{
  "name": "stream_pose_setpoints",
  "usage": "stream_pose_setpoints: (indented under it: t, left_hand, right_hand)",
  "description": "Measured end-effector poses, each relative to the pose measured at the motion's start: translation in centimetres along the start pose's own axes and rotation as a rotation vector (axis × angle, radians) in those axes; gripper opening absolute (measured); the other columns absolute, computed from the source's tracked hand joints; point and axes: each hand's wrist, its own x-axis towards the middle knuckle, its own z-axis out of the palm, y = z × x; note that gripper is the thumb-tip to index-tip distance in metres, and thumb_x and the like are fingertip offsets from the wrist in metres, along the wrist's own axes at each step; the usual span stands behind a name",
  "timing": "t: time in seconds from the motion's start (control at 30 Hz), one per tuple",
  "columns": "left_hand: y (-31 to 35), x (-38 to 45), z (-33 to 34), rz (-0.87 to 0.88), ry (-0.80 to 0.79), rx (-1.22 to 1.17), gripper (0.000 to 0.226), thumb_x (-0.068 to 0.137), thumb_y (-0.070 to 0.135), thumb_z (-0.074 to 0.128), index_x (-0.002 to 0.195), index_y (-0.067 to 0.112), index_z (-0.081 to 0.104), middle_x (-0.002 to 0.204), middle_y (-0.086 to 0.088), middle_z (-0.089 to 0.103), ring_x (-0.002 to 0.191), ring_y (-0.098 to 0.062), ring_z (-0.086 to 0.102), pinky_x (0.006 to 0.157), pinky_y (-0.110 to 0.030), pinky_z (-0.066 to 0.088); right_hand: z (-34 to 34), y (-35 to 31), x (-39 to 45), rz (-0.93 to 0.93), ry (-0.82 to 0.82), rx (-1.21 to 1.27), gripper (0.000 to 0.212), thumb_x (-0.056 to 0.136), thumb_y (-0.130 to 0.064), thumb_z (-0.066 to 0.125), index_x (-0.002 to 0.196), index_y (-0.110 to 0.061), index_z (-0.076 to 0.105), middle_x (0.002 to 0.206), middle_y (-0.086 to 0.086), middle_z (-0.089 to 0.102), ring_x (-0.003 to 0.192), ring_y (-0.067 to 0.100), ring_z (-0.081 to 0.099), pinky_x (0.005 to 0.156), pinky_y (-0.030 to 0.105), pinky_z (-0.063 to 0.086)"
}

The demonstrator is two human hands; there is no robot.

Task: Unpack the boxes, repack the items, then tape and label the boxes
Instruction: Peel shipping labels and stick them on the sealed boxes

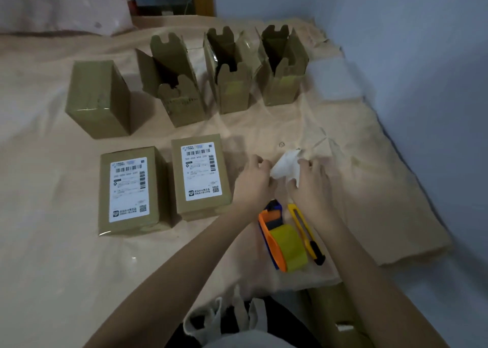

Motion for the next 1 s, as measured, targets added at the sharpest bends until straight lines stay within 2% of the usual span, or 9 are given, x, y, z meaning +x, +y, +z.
stream_pose_setpoints:
  t: [0.13, 0.23, 0.4, 0.53, 0.67, 0.73, 0.8, 0.9, 1.0]
  left_hand:
    - [-4.3, -2.5, -2.8, 0.029, 0.265, 0.127, 0.013, 0.064, -0.001, 0.061, 0.077, -0.001, 0.061, 0.084, -0.020, 0.058, 0.067, -0.037, 0.057, 0.052, -0.032, 0.037]
    - [-8.2, -4.4, -5.1, -0.073, 0.381, 0.234, 0.016, 0.066, 0.005, 0.062, 0.081, 0.001, 0.065, 0.085, -0.019, 0.060, 0.071, -0.037, 0.057, 0.058, -0.038, 0.047]
    - [-12.7, -7.4, -7.9, -0.297, 0.472, 0.375, 0.013, 0.066, 0.008, 0.064, 0.075, 0.000, 0.061, 0.083, -0.022, 0.058, 0.074, -0.038, 0.056, 0.063, -0.040, 0.046]
    - [-15.5, -9.1, -8.8, -0.494, 0.406, 0.381, 0.040, 0.056, 0.022, 0.080, 0.077, -0.001, 0.055, 0.084, -0.026, 0.057, 0.074, -0.040, 0.057, 0.064, -0.043, 0.046]
    - [-16.1, -9.4, -9.2, -0.621, 0.319, 0.341, 0.065, 0.062, 0.051, 0.076, 0.096, 0.000, 0.055, 0.100, -0.027, 0.055, 0.096, -0.042, 0.054, 0.077, -0.046, 0.043]
    - [-16.0, -9.3, -9.3, -0.687, 0.246, 0.349, 0.079, 0.068, 0.064, 0.066, 0.116, 0.004, 0.048, 0.125, -0.024, 0.047, 0.123, -0.040, 0.041, 0.090, -0.046, 0.038]
    - [-16.1, -9.1, -9.4, -0.709, 0.172, 0.388, 0.090, 0.070, 0.070, 0.062, 0.129, 0.007, 0.038, 0.139, -0.023, 0.035, 0.135, -0.039, 0.027, 0.097, -0.047, 0.035]
    - [-16.2, -8.8, -9.6, -0.709, 0.085, 0.429, 0.093, 0.071, 0.070, 0.062, 0.132, 0.007, 0.031, 0.142, -0.024, 0.029, 0.135, -0.041, 0.024, 0.100, -0.050, 0.038]
    - [-17.0, -9.1, -10.7, -0.696, 0.108, 0.367, 0.084, 0.071, 0.065, 0.063, 0.127, 0.008, 0.035, 0.130, -0.018, 0.039, 0.123, -0.036, 0.035, 0.093, -0.047, 0.044]
  right_hand:
    - [0.0, -4.3, 0.0, -0.054, -0.094, 0.234, 0.039, 0.089, -0.016, 0.055, 0.126, -0.002, 0.050, 0.122, 0.019, 0.049, 0.111, 0.035, 0.050, 0.084, 0.041, 0.043]
    - [0.9, -7.5, -0.2, -0.065, -0.200, 0.316, 0.035, 0.092, -0.020, 0.051, 0.123, -0.003, 0.050, 0.120, 0.017, 0.050, 0.107, 0.033, 0.053, 0.084, 0.040, 0.046]
    - [3.0, -11.5, -1.3, -0.022, -0.365, 0.475, 0.039, 0.089, -0.034, 0.054, 0.117, -0.008, 0.049, 0.113, 0.010, 0.057, 0.104, 0.028, 0.056, 0.087, 0.045, 0.048]
    - [4.3, -12.7, -1.5, 0.028, -0.402, 0.532, 0.060, 0.074, -0.056, 0.053, 0.113, -0.010, 0.045, 0.113, 0.008, 0.057, 0.103, 0.026, 0.057, 0.085, 0.049, 0.051]
    - [4.2, -13.4, -1.4, 0.129, -0.472, 0.653, 0.059, 0.070, -0.052, 0.061, 0.114, -0.014, 0.052, 0.109, -0.003, 0.065, 0.095, 0.015, 0.062, 0.083, 0.040, 0.054]
    - [3.7, -13.7, -1.7, 0.186, -0.482, 0.731, 0.045, 0.078, -0.043, 0.064, 0.111, -0.014, 0.052, 0.105, -0.006, 0.063, 0.095, 0.013, 0.060, 0.075, 0.030, 0.050]
    - [4.0, -13.5, -1.6, 0.233, -0.483, 0.793, 0.018, 0.088, -0.030, 0.063, 0.098, -0.020, 0.052, 0.095, -0.010, 0.059, 0.092, 0.012, 0.056, 0.069, 0.025, 0.043]
    - [3.5, -13.6, -2.0, 0.226, -0.503, 0.860, 0.017, 0.092, -0.026, 0.059, 0.081, -0.029, 0.047, 0.087, -0.015, 0.057, 0.086, 0.010, 0.054, 0.065, 0.022, 0.041]
    - [3.8, -13.9, -2.2, 0.259, -0.512, 0.903, 0.015, 0.090, -0.029, 0.061, 0.083, -0.029, 0.048, 0.098, -0.009, 0.062, 0.089, 0.011, 0.057, 0.064, 0.020, 0.042]
